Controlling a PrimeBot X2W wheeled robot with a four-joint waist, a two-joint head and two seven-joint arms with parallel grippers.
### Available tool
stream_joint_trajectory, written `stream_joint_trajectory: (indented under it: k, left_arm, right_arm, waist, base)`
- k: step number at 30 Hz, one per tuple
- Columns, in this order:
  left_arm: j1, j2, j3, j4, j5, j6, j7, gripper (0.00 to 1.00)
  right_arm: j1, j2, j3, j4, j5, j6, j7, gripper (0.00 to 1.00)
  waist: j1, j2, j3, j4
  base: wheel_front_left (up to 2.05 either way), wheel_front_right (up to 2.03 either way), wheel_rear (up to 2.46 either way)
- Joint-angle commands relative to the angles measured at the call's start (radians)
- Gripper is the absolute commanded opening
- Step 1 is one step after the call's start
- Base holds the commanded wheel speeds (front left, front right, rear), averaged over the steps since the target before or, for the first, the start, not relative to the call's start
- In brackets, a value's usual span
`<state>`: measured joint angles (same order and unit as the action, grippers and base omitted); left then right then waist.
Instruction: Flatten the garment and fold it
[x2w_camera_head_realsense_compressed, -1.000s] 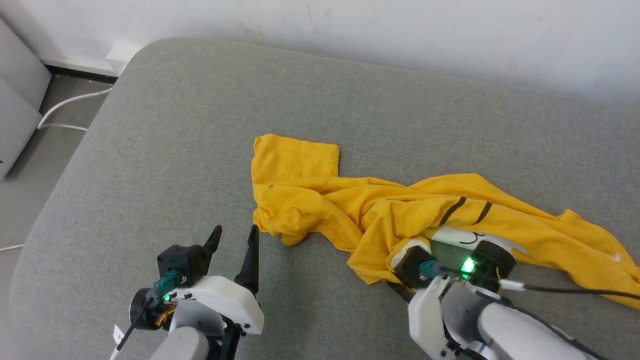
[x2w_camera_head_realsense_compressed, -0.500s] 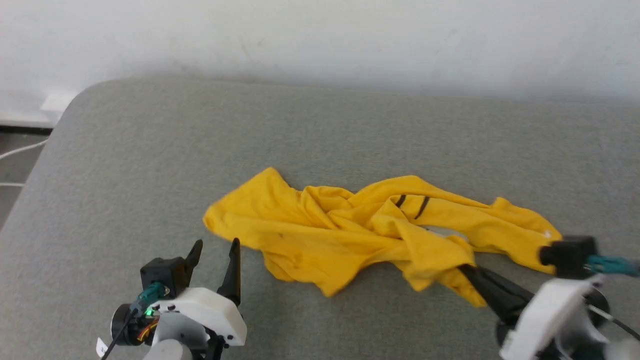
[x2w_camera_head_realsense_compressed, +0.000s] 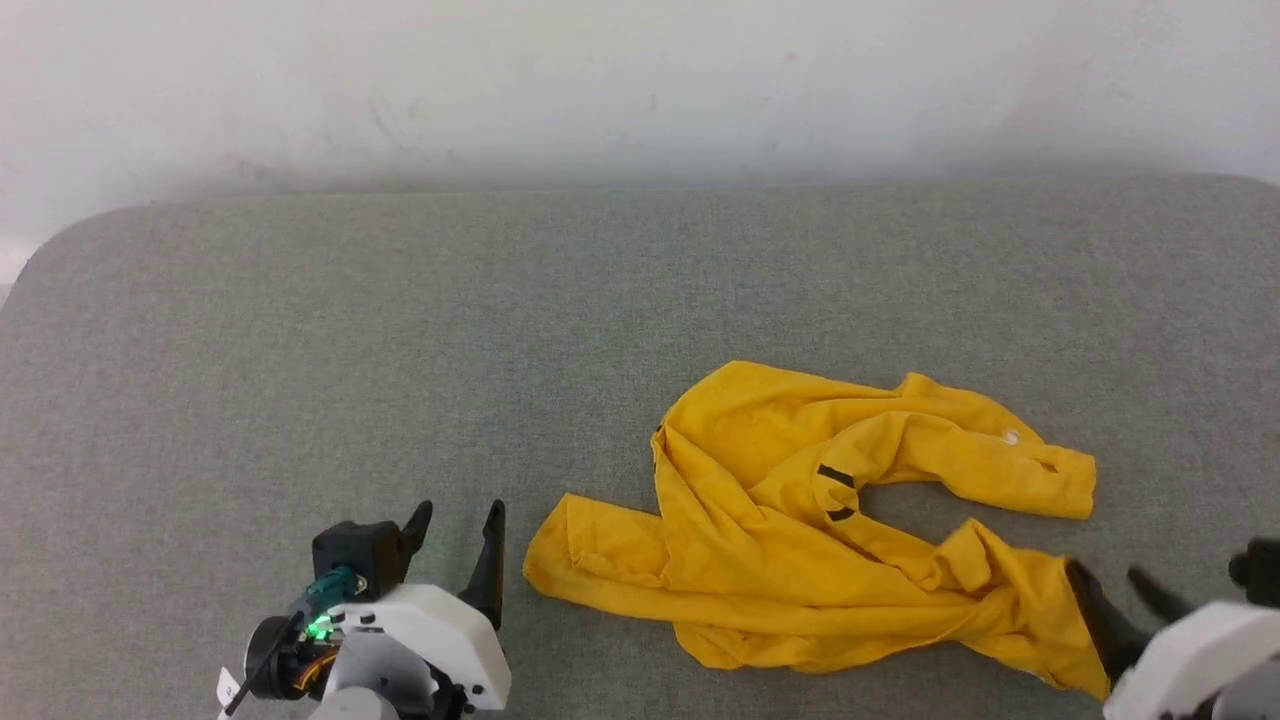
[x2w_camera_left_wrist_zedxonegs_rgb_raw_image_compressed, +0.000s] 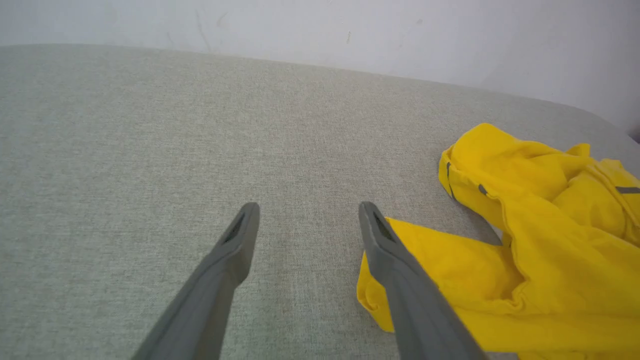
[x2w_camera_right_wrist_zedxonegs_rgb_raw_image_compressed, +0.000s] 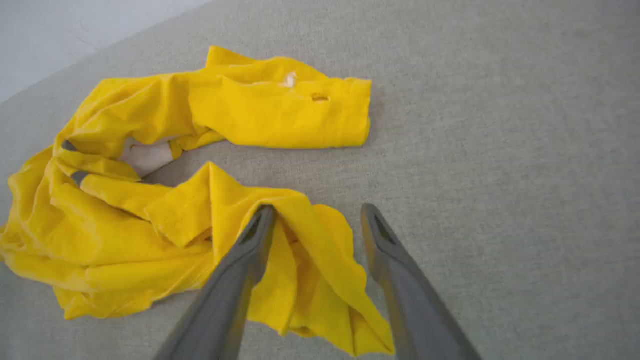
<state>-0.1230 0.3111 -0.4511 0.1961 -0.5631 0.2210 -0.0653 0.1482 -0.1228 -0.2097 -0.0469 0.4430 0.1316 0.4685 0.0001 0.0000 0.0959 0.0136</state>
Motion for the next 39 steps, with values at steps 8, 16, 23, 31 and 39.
stream_joint_trajectory:
  k: [8,16,23,31,39]
  left_arm:
    - [0.013,0.008,-0.067,-0.031,-0.033,-0.039,0.14,1.0]
    - [-0.029,0.017,-0.119,-0.021,-0.02,-0.006,0.301,1.0]
    - [-0.078,0.007,-0.161,0.069,-0.015,-0.032,0.364,0.0]
    - [-0.059,0.036,-0.026,0.012,-0.043,0.026,0.193,0.0]
    - [0.047,0.107,0.117,-0.154,-0.082,0.127,0.132,0.0]
  right_arm:
    - [-0.082,-0.035,0.083,-0.137,-0.101,-0.001,-0.165,1.0]
    - [-0.103,-0.034,0.143,-0.189,-0.156,-0.001,-0.219,1.0]
    - [-0.095,-0.057,0.179,-0.165,-0.165,-0.001,-0.213,1.0]
    - [-0.084,-0.08,0.182,-0.126,-0.16,-0.001,-0.185,1.0]
    - [-0.081,-0.108,0.199,-0.079,-0.165,-0.001,-0.103,1.0]
  waist:
    - [-0.0001,0.0,0.002,-0.012]
    - [-0.0001,0.0,0.053,-0.036]
    - [-0.0001,0.0,0.083,-0.041]
    - [-0.0001,0.0,0.038,0.027]
    - [-0.0001,0.0,-0.001,0.117]
  base:
    - [0.0,0.0,0.0]
    - [0.0,0.0,0.0]
    - [0.0,0.0,0.0]
    - [0.0,0.0,0.0]
    - [0.0,0.0,0.0]
